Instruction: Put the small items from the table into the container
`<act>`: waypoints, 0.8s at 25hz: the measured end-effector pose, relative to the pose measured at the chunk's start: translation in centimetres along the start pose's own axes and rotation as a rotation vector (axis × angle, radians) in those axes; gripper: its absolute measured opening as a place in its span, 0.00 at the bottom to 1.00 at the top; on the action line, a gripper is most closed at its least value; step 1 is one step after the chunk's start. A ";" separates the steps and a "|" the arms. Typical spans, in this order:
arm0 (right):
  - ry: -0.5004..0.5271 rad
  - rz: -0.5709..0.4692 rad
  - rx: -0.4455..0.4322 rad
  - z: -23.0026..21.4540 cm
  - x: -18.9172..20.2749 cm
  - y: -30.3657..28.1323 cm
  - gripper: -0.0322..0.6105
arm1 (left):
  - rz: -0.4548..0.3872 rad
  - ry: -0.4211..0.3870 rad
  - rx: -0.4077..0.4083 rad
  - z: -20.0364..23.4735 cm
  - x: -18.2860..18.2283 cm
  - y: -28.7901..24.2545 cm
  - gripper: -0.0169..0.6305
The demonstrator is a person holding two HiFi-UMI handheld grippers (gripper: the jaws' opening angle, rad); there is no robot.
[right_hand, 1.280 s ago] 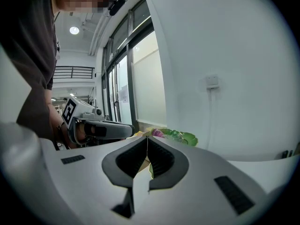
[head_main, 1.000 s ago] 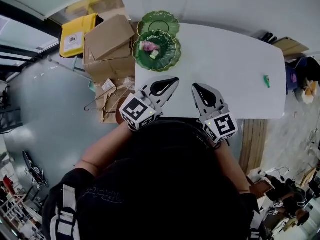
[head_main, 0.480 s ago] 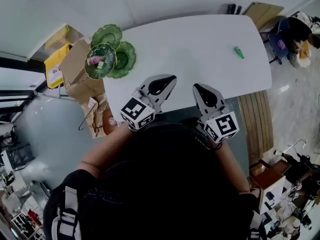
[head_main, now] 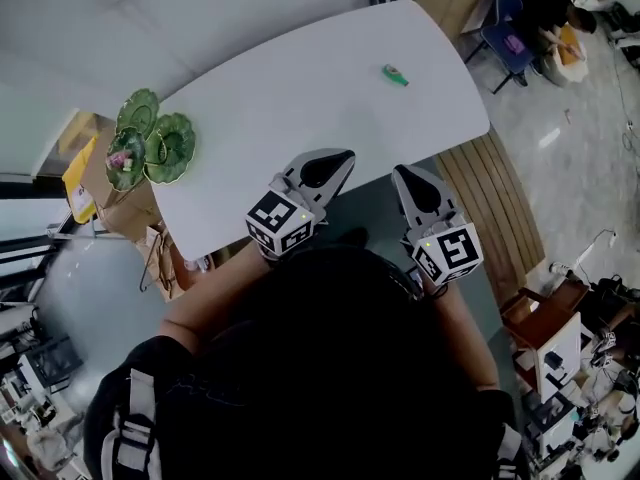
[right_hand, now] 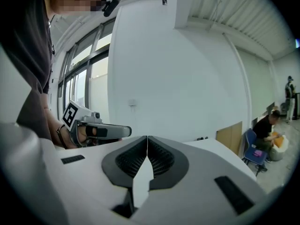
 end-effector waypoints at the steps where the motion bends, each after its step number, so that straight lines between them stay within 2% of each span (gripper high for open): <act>1: -0.008 -0.006 0.023 -1.0 0.1 1.2 0.08 | 0.007 -0.004 0.026 -1.1 0.1 -1.2 0.03; 5: -0.044 -0.021 0.111 -4.3 0.9 4.5 0.08 | 0.026 -0.021 0.115 -4.0 0.4 -4.9 0.03; 11: -0.083 -0.013 0.206 -8.3 1.9 7.2 0.08 | 0.050 0.003 0.179 -5.0 1.3 -9.3 0.03; 16: -0.081 0.018 0.220 -11.4 1.9 6.8 0.08 | 0.042 0.023 0.203 -4.2 0.7 -12.5 0.03; 20: -0.070 0.036 0.183 -13.1 0.8 3.3 0.08 | 0.035 0.031 0.173 -0.9 -0.5 -13.5 0.03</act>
Point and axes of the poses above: the fingertips, and each gripper's own axes: y backward along the fingers, z to its left, x out of its underside, the point moved 1 cm from there along y, backward along the fingers, and after that the axes turned 1 degree about y, right-handed, at the moved point
